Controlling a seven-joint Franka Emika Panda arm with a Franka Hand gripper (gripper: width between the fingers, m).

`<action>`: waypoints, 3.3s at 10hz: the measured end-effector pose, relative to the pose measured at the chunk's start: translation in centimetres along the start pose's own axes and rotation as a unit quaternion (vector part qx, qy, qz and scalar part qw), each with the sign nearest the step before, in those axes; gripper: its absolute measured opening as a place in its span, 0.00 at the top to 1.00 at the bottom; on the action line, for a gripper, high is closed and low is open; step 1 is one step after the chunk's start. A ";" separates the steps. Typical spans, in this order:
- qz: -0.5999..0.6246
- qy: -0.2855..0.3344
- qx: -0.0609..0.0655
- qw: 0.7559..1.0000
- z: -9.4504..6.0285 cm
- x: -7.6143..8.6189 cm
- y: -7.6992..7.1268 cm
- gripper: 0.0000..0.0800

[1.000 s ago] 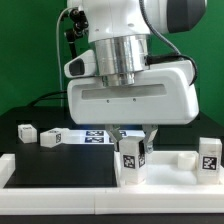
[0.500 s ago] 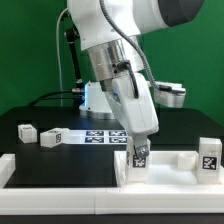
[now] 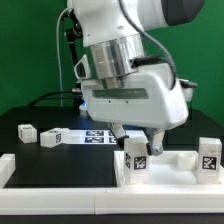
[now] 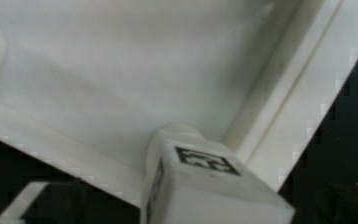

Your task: Assemble square table

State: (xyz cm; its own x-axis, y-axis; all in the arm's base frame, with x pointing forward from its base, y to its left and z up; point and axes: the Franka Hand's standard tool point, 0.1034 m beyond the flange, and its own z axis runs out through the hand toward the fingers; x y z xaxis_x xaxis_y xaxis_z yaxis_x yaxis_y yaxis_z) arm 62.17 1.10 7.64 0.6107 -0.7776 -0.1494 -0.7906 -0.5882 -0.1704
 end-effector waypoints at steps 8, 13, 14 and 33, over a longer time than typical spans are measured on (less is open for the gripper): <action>-0.419 0.042 -0.033 0.906 0.7 -0.2 0.6 0.19; -0.329 0.041 -0.031 0.943 0.7 0.2 1.1 0.63; -0.305 0.042 -0.029 0.951 0.6 0.2 1.0 0.63; -0.050 0.016 0.005 0.999 1.4 -0.8 0.9 0.19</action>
Offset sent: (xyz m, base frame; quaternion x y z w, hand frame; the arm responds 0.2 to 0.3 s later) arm 0.0042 0.0005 -0.0005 -0.0919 0.0986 -0.4520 0.8818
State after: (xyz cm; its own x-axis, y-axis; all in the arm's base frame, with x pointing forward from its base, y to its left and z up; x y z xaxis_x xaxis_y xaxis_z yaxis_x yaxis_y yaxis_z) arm 61.04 1.57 6.21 0.6841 -0.7225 -0.1004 -0.7259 -0.6606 -0.1917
